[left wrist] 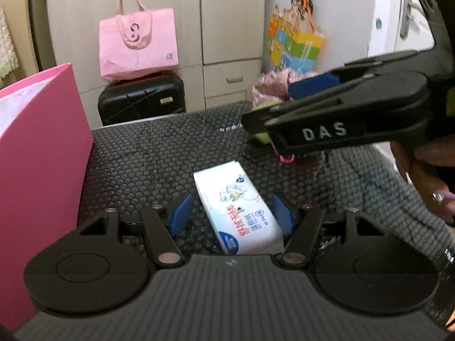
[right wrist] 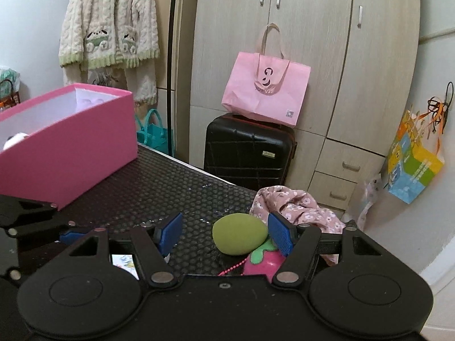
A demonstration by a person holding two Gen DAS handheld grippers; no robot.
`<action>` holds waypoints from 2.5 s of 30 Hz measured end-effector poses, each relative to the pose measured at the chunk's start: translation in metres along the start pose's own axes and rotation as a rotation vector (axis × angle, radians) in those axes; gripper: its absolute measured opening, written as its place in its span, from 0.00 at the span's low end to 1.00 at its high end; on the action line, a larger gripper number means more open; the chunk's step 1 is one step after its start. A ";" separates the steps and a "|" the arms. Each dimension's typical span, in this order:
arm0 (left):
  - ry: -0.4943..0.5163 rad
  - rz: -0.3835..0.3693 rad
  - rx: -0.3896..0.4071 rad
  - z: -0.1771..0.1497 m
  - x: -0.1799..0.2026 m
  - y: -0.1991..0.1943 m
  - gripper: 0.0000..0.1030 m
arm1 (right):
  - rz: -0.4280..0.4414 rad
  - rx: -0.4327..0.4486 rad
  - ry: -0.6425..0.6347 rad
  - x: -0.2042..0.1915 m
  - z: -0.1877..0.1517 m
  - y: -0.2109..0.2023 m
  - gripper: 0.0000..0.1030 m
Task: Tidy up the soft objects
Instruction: 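Grasp the white tissue pack with the left gripper while the right gripper grasps the lime-green sponge, then lift the tissue pack with the left gripper while the right gripper lifts the green sponge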
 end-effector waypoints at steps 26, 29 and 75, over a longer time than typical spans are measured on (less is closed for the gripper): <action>0.031 -0.038 0.047 -0.014 0.002 -0.018 0.39 | -0.191 -0.001 -0.116 -0.005 -0.012 0.015 0.44; 0.014 -0.042 0.048 -0.015 -0.001 -0.021 0.39 | -0.162 0.000 -0.079 -0.008 -0.013 0.008 0.44; -0.117 -0.148 0.149 -0.058 -0.020 -0.141 0.39 | -0.032 0.049 0.278 -0.082 -0.078 -0.125 0.44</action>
Point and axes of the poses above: each gripper's, at about its wrist camera, not at the fingertips, and y roughly the way its jaws point, x to its right, z to its top, the point moved 8 cm from there along y, roughly the way its jaws point, and after that the axes turned 3 degrees about -x, right-handed, at the moved point
